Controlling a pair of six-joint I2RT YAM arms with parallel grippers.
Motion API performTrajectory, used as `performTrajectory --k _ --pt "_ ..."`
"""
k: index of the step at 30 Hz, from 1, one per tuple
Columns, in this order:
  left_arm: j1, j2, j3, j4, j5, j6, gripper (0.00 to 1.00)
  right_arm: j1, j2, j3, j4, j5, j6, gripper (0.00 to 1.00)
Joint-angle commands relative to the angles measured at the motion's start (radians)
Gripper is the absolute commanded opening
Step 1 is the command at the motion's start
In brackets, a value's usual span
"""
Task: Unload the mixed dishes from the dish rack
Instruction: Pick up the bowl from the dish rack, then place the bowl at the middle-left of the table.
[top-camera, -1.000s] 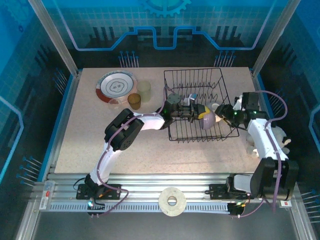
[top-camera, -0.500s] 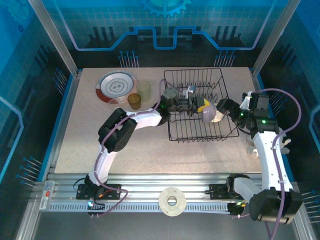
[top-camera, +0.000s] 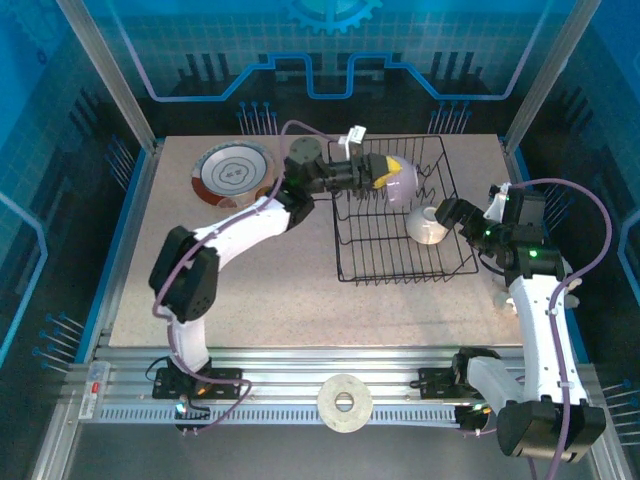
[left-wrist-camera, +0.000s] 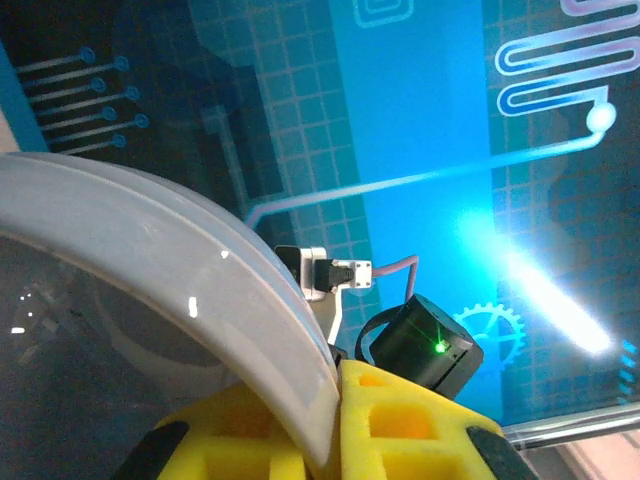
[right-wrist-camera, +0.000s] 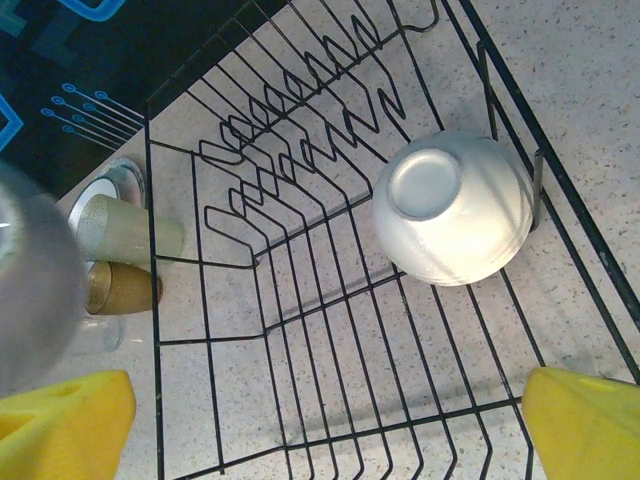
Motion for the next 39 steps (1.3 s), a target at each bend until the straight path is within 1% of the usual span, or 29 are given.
performTrajectory --k 1,5,7,9,13,16,20,25,30,34,39 --pt "0.029 -0.161 0.030 -0.373 -0.016 0.301 0.00 0.022 -0.028 0.002 -0.001 -0.008 -0.024 1.00" --pt "0.053 -0.257 0.087 -0.773 -0.128 0.529 0.00 0.033 -0.030 -0.011 0.004 -0.011 -0.030 1.00" --pt "0.067 -0.275 0.163 -1.035 -0.235 0.649 0.00 0.041 -0.032 -0.019 0.008 -0.010 -0.033 1.00" --pt "0.074 -0.281 0.215 -1.209 -0.312 0.738 0.00 0.051 -0.033 -0.026 0.010 -0.005 -0.036 1.00" --pt "0.086 -0.281 0.282 -1.462 -0.451 0.836 0.00 0.082 -0.036 -0.034 0.009 0.028 -0.040 1.00" --pt "0.095 -0.276 0.289 -1.571 -0.579 0.891 0.00 0.113 -0.034 -0.039 0.018 0.050 -0.042 1.00" --pt "0.145 -0.251 0.256 -1.642 -0.676 0.922 0.00 0.151 -0.023 -0.043 0.025 0.077 -0.040 1.00" --pt "0.203 -0.189 0.181 -1.631 -0.745 0.943 0.00 0.187 -0.015 -0.053 0.035 0.091 -0.034 1.00" --pt "0.222 -0.088 0.160 -1.585 -0.797 0.945 0.00 0.221 -0.015 -0.068 0.040 0.111 -0.027 1.00" --pt "0.230 0.006 0.160 -1.560 -0.815 0.944 0.00 0.246 -0.017 -0.077 0.035 0.125 -0.022 1.00" --pt "0.239 0.090 0.164 -1.545 -0.863 0.943 0.00 0.258 -0.023 -0.082 0.023 0.137 -0.027 1.00"
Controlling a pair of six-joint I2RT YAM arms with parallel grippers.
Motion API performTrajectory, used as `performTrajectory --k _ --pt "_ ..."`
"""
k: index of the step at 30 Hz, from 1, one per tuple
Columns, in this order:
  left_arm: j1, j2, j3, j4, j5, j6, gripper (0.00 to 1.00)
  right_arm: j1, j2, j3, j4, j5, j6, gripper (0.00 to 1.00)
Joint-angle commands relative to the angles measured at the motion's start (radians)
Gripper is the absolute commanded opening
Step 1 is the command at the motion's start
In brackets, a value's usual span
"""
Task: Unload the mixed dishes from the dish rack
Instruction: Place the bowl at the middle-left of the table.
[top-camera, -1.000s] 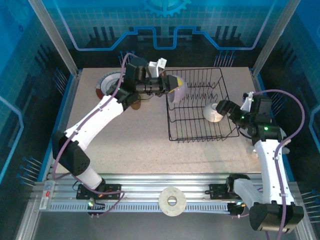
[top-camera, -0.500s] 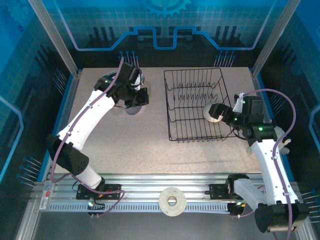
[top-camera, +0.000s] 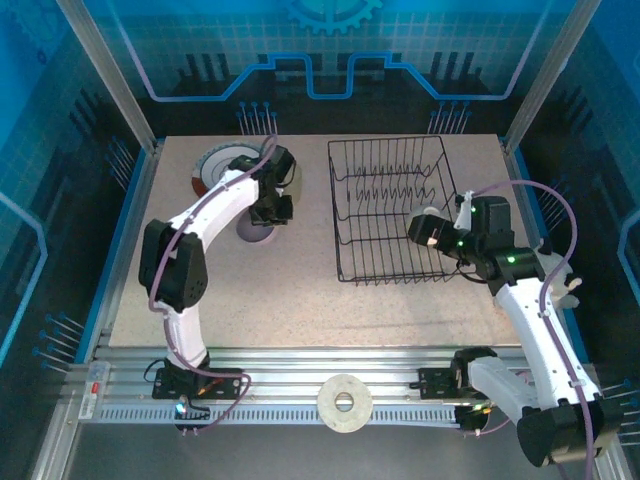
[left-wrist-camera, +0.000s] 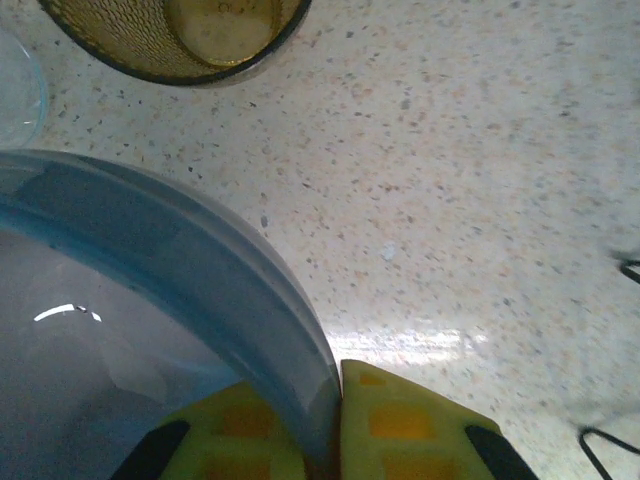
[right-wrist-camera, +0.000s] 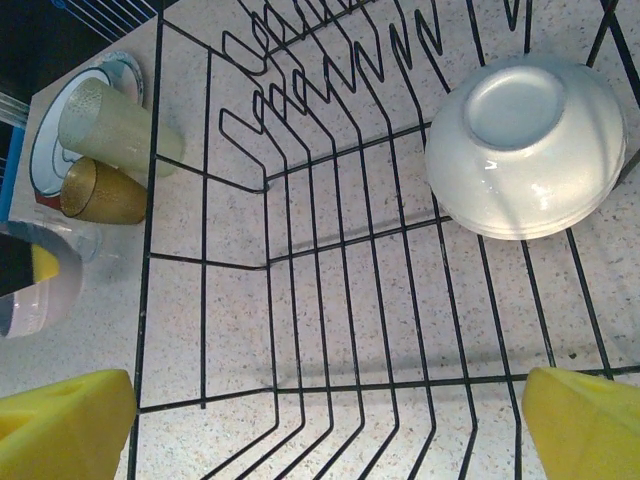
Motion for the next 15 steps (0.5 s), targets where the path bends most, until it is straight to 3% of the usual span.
performTrajectory --k 1,15 --pt "0.018 0.030 0.002 0.021 -0.065 0.027 0.00 0.015 -0.009 -0.007 -0.008 0.022 -0.002 1.00" --pt "0.042 0.145 0.033 0.031 -0.082 0.040 0.00 0.017 -0.009 -0.011 -0.014 0.021 0.006 1.00"
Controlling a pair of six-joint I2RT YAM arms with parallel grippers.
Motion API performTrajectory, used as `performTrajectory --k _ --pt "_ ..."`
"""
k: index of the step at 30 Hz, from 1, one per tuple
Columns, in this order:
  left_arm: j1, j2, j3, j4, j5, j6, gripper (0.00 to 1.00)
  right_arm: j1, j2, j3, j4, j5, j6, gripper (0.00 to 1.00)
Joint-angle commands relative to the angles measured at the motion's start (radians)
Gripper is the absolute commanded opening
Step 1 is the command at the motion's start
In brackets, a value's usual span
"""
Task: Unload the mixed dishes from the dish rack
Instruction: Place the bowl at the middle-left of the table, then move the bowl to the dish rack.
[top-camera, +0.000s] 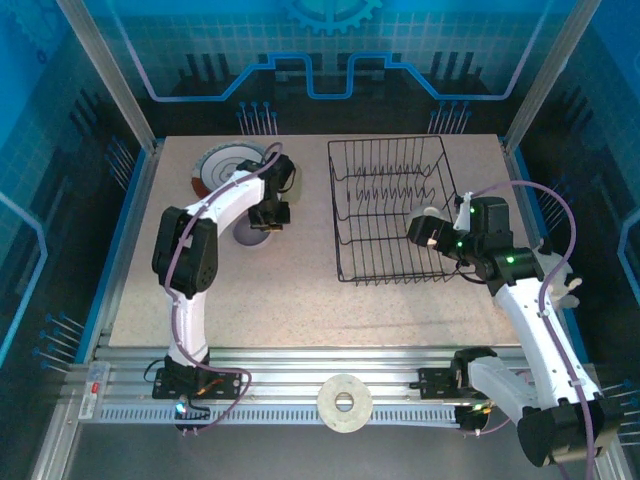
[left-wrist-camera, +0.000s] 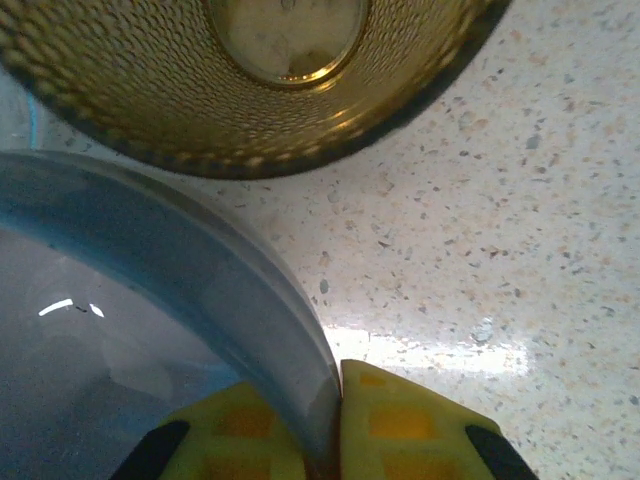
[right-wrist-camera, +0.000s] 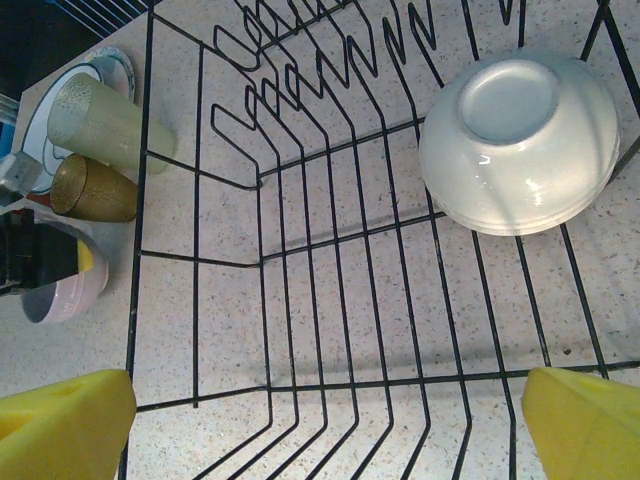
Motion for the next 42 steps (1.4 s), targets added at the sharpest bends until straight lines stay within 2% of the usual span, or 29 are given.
performTrajectory --k 1,11,16,23,26,30,33,38,42 --pt "0.007 0.025 0.036 -0.006 -0.033 0.021 0.00 0.015 -0.010 -0.005 -0.012 0.013 0.006 1.00" --pt "0.007 0.055 0.050 -0.010 -0.028 0.024 0.00 0.018 -0.009 -0.007 -0.017 0.019 0.003 1.00" --pt "0.007 0.044 0.049 -0.006 -0.012 0.022 0.20 0.020 -0.006 -0.008 -0.017 0.020 0.003 1.00" --pt "0.007 0.028 0.063 -0.016 0.001 0.025 0.36 0.019 -0.009 -0.006 -0.022 0.025 0.002 1.00" --pt "0.006 -0.003 0.062 -0.013 0.022 0.023 0.48 0.018 -0.009 -0.003 -0.027 0.032 -0.003 1.00" --pt "0.003 -0.079 0.059 -0.001 0.058 0.023 0.83 0.019 0.017 0.012 -0.041 0.057 -0.009 1.00" --pt "0.000 -0.156 0.050 0.017 0.087 0.025 0.99 0.019 0.052 0.029 -0.046 0.083 -0.018 1.00" --pt "0.000 -0.293 -0.001 0.061 0.154 0.021 0.99 0.019 0.141 0.073 -0.044 0.112 -0.041 1.00" --pt "0.000 -0.432 -0.110 0.168 0.327 -0.004 0.99 0.019 0.239 0.121 -0.030 0.139 -0.064 1.00"
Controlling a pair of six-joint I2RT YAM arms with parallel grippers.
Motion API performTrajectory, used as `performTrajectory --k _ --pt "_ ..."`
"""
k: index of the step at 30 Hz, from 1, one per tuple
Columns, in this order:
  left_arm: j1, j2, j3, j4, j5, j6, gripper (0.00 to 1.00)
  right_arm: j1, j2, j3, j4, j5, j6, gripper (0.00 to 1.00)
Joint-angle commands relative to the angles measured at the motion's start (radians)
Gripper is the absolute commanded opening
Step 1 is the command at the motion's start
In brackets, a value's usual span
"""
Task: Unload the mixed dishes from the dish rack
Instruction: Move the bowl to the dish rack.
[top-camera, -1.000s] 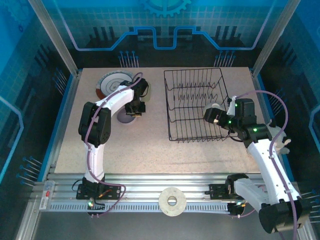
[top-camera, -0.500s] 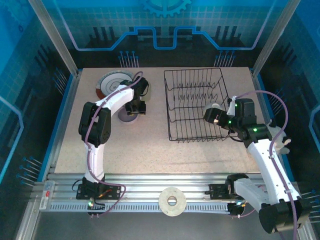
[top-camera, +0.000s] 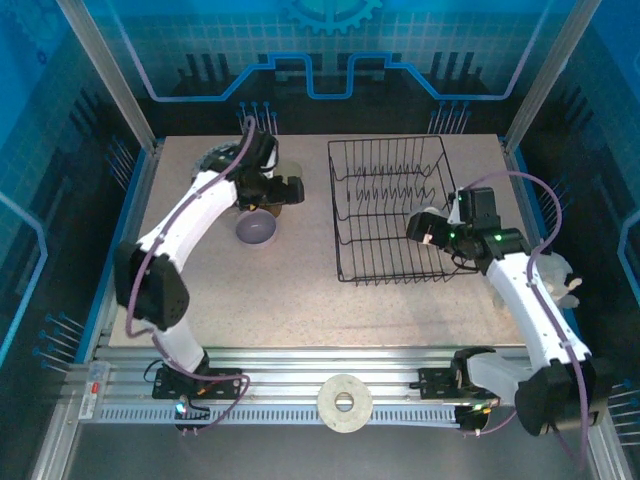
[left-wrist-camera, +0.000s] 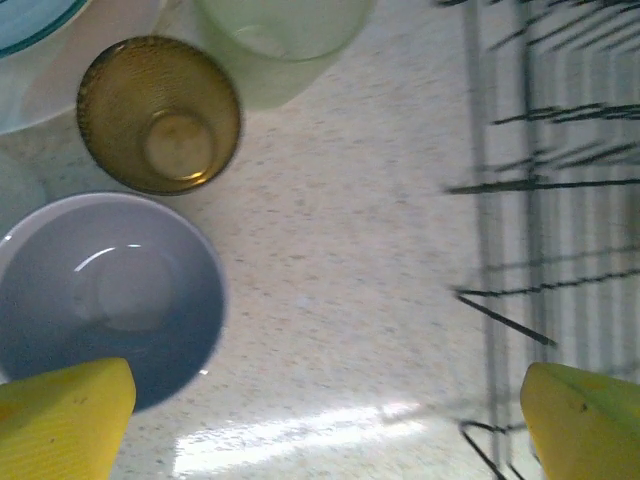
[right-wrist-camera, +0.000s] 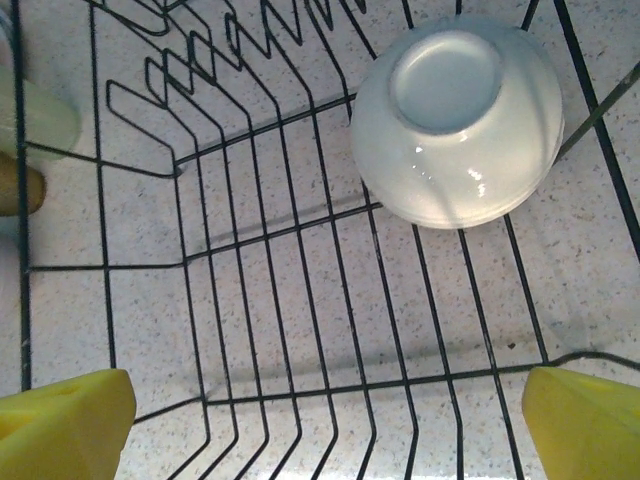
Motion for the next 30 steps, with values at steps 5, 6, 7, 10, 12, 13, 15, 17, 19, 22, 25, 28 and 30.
performTrajectory --k 5,6,7,10,12,13,15,17,19,22,25,28,30 --pt "-0.028 -0.201 -0.227 0.238 0.396 -0.119 0.99 0.014 0.176 0.121 0.034 0.116 -0.079 1.00" --pt "-0.047 -0.216 -0.243 0.252 0.421 -0.126 0.99 0.013 0.208 0.138 0.038 0.133 -0.091 1.00" --pt "-0.068 -0.228 -0.252 0.262 0.432 -0.129 0.99 0.014 0.236 0.155 0.040 0.143 -0.100 1.00" --pt "-0.145 -0.253 -0.274 0.304 0.458 -0.142 0.99 0.014 0.319 0.203 0.055 0.156 -0.121 1.00" --pt "-0.191 -0.251 -0.280 0.342 0.481 -0.169 0.99 0.014 0.376 0.241 0.058 0.160 -0.129 1.00" --pt "-0.208 -0.247 -0.282 0.358 0.489 -0.179 0.99 0.014 0.397 0.255 0.062 0.161 -0.133 1.00" --pt "-0.244 -0.232 -0.280 0.382 0.495 -0.198 0.99 0.013 0.441 0.284 0.072 0.167 -0.140 1.00" --pt "-0.269 -0.209 -0.277 0.394 0.494 -0.209 0.99 0.011 0.477 0.308 0.080 0.173 -0.146 1.00" --pt "-0.289 -0.186 -0.279 0.405 0.498 -0.218 0.99 0.009 0.508 0.326 0.093 0.177 -0.157 1.00" --pt "-0.309 -0.162 -0.288 0.423 0.501 -0.224 0.99 0.003 0.552 0.358 0.097 0.172 -0.175 1.00" --pt "-0.319 -0.149 -0.299 0.441 0.510 -0.237 0.99 -0.008 0.585 0.378 0.104 0.168 -0.180 1.00" --pt "-0.327 -0.141 -0.301 0.447 0.509 -0.236 0.99 -0.020 0.609 0.392 0.109 0.165 -0.183 1.00" --pt "-0.327 -0.139 -0.307 0.453 0.509 -0.240 0.99 -0.025 0.626 0.397 0.111 0.156 -0.188 1.00"
